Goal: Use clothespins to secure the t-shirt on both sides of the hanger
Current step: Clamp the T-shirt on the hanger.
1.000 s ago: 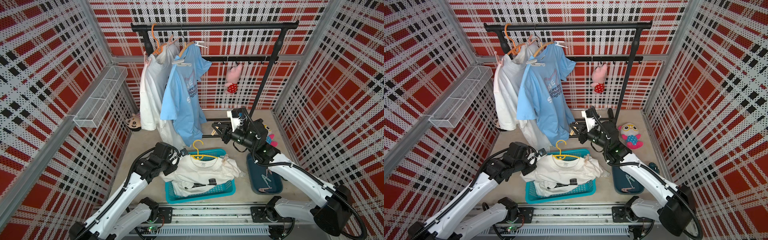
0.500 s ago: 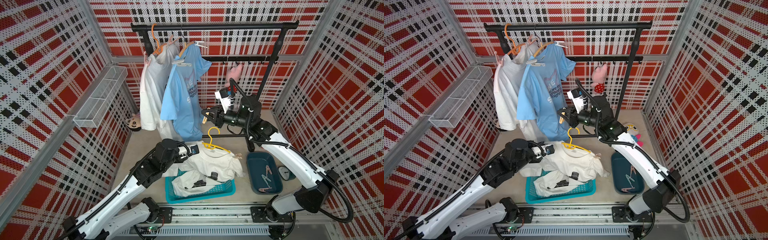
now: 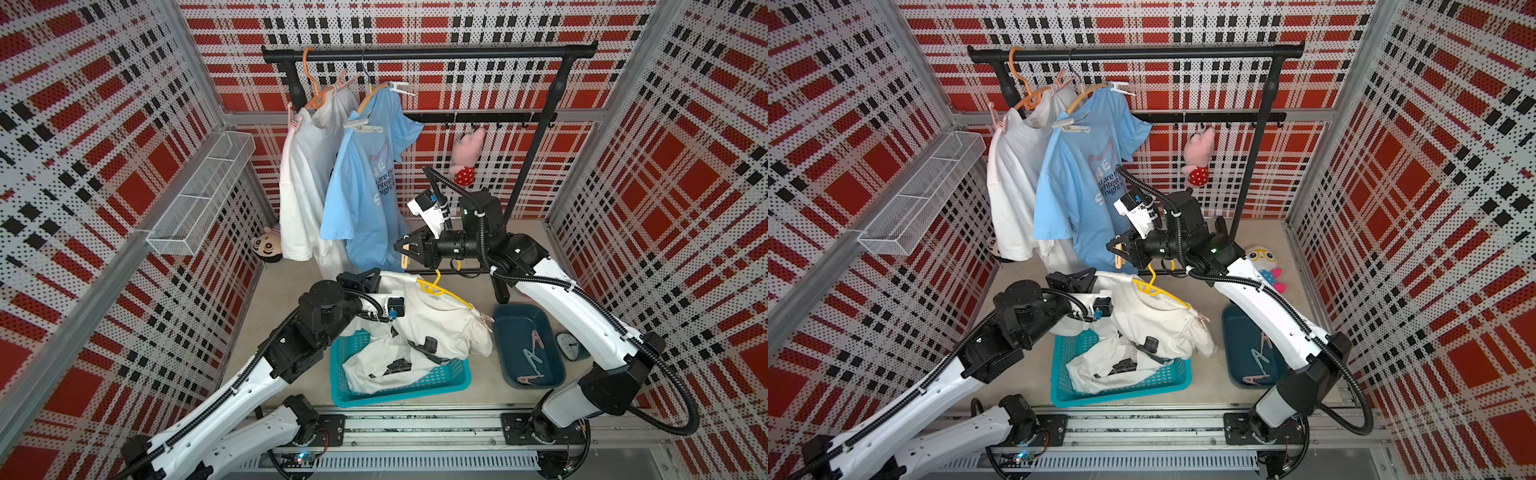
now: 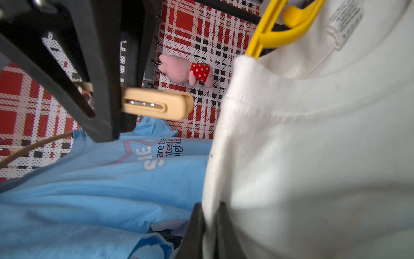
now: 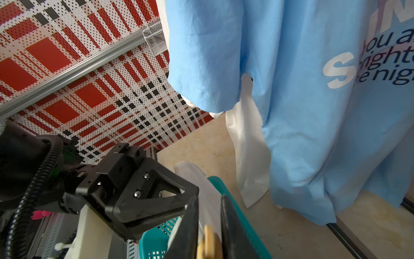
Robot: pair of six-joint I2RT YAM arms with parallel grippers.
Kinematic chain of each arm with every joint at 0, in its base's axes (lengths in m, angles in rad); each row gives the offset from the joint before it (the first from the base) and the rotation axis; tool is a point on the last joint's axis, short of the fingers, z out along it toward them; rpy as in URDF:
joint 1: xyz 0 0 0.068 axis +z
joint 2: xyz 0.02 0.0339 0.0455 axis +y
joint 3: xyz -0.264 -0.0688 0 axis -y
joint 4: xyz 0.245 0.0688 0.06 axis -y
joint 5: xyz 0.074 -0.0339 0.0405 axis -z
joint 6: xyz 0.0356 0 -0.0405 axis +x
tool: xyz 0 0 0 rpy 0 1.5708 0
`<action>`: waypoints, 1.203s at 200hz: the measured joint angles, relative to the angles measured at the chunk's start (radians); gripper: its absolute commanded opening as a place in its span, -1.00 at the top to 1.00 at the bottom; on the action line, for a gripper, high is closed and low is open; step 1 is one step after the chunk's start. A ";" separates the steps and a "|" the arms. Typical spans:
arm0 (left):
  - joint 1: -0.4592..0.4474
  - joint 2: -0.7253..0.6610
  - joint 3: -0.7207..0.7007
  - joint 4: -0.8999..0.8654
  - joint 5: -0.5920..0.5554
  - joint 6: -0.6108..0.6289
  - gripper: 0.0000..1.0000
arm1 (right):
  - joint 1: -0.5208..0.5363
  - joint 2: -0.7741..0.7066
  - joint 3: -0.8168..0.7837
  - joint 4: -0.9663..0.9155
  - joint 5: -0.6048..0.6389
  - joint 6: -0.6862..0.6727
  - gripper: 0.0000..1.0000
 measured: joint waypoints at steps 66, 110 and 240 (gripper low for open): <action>-0.060 0.000 -0.036 0.163 -0.077 0.139 1.00 | 0.029 0.013 0.030 0.001 -0.014 -0.019 1.00; -0.093 -0.001 -0.071 0.239 -0.122 0.204 1.00 | 0.039 0.018 0.030 0.002 -0.010 -0.056 1.00; -0.113 0.009 -0.093 0.306 -0.198 0.189 1.00 | 0.054 0.002 -0.031 0.087 -0.033 -0.166 1.00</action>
